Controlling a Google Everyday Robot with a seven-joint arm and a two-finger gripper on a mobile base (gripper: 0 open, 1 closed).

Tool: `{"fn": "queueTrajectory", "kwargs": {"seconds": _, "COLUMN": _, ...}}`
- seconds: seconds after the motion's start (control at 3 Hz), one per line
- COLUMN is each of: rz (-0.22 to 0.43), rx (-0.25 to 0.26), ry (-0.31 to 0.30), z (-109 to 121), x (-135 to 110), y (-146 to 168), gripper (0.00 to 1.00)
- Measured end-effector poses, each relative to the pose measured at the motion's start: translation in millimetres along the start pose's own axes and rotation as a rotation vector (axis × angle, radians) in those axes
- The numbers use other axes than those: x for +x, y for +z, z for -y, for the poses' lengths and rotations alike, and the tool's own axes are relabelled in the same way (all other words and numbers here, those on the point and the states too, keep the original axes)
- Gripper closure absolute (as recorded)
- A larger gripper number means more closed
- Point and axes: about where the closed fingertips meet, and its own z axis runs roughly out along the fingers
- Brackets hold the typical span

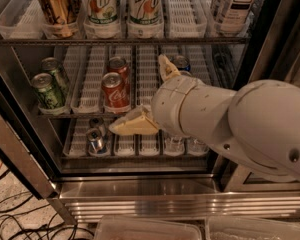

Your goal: Pick 7up can from top shelf of fridge

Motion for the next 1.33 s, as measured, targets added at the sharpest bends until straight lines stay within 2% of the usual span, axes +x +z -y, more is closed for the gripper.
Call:
{"fn": "queueTrajectory", "kwargs": {"seconds": 0.33, "rz": 0.104, "rx": 0.046, "ry": 0.061, "z": 17, "x": -21, "y": 6, "gripper": 0.0}}
{"fn": "queueTrajectory", "kwargs": {"seconds": 0.67, "rz": 0.183, "rx": 0.075, "ry": 0.084, "z": 12, "x": -47, "y": 16, "gripper": 0.0}}
{"fn": "queueTrajectory", "kwargs": {"seconds": 1.0, "rz": 0.213, "rx": 0.044, "ry": 0.067, "z": -8, "x": -69, "y": 23, "gripper": 0.0}}
{"fn": "queueTrajectory", "kwargs": {"seconds": 1.33, "rz": 0.226, "rx": 0.075, "ry": 0.11, "z": 0, "x": -65, "y": 22, "gripper": 0.0}}
